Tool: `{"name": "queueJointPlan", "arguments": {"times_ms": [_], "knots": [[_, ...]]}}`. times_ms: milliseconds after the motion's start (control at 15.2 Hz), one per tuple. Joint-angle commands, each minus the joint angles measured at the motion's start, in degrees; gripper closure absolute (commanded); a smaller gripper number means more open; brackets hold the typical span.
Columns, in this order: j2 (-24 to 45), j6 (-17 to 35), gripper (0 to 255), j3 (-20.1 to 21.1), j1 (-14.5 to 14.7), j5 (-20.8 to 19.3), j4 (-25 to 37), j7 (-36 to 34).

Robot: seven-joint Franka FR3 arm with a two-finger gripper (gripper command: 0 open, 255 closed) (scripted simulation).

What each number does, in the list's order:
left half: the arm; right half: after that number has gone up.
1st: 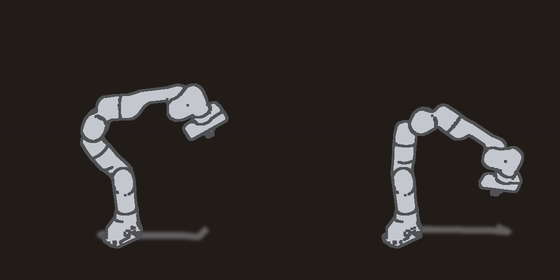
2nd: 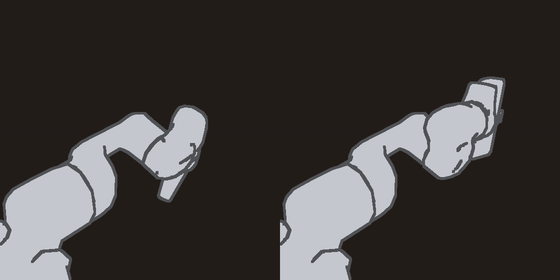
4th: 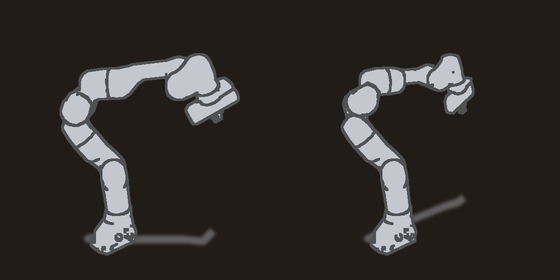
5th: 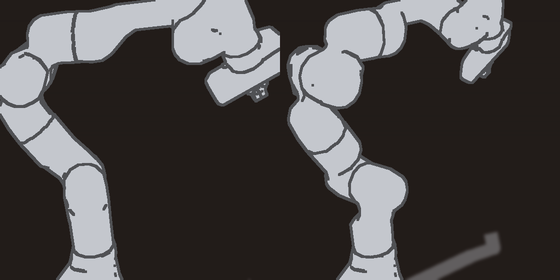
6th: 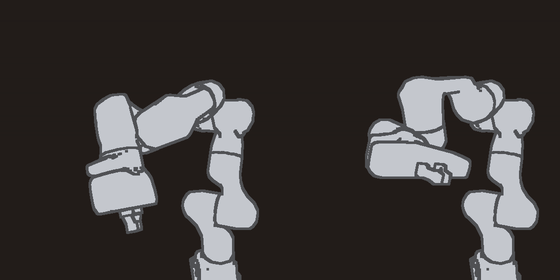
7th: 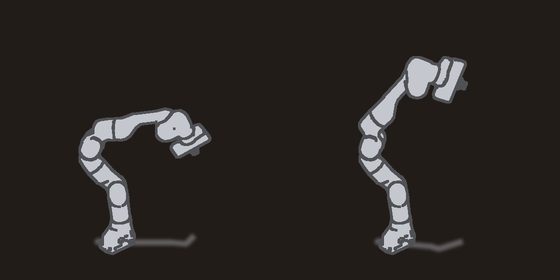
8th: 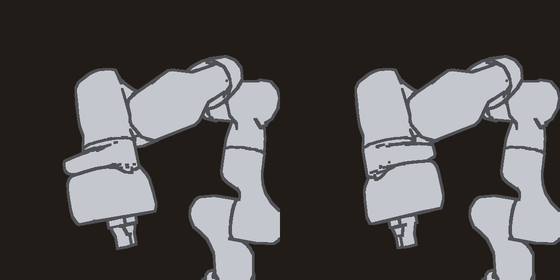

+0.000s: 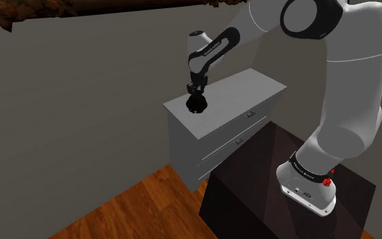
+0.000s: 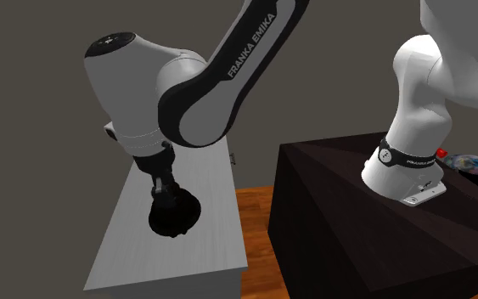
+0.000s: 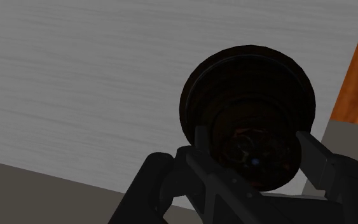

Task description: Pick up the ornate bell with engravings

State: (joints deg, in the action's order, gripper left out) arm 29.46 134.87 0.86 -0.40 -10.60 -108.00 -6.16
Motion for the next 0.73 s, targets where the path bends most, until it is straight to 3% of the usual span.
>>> {"name": "queueJointPlan", "arguments": {"times_ms": [0,660], "knots": [[-0.98,-1.34,255,0.1,-0.04,0.19,0.41,0.25],[-5.0,-6.06,255,0.42,-0.17,0.84,1.16,1.12]]}}
